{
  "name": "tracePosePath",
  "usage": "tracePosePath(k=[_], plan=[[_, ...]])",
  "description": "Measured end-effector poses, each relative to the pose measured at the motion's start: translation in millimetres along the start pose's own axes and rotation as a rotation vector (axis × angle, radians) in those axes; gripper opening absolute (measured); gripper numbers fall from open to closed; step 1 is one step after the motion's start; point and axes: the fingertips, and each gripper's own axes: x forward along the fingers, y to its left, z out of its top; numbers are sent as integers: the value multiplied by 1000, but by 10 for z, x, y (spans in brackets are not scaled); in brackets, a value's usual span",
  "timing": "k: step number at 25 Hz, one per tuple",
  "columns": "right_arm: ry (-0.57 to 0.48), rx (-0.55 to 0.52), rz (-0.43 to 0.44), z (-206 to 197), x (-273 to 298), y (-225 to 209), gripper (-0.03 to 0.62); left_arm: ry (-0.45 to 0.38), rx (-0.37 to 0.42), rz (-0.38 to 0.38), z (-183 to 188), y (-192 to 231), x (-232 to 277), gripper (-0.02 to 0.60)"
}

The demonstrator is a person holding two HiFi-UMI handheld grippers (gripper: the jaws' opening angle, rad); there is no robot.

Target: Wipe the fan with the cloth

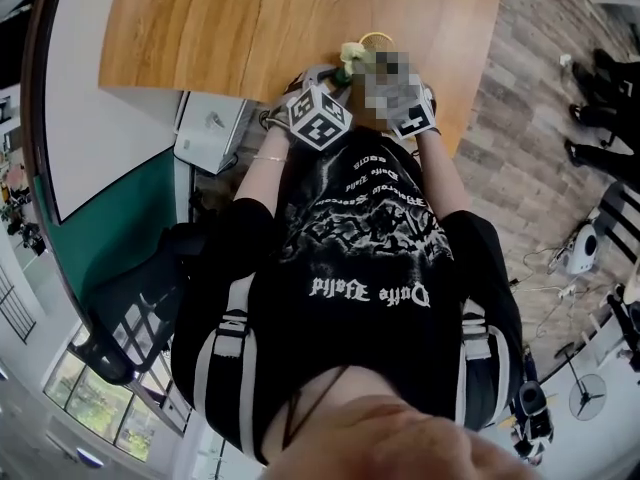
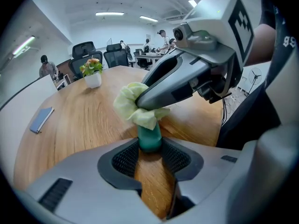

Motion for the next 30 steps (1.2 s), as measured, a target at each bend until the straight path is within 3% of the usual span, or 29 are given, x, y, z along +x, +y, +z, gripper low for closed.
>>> tracePosePath(k=[3,8,15,21,30], plan=[[0,23,4,16,7,-57,72,-3,-14,-1,27,6,-5,172],[-2,64,-65,113,37,-302,67,13,-23,12,12,11,-18,172],[-8,84,-58,124,51,-468,71,4,-83,24,52,30,6,170],[0,91,-162,71,-115,-807,67,12,-123,25,49,43,13,170],[51,-158,-191,-81,-295,-680,60,24,-156,23,41,62,34,170]])
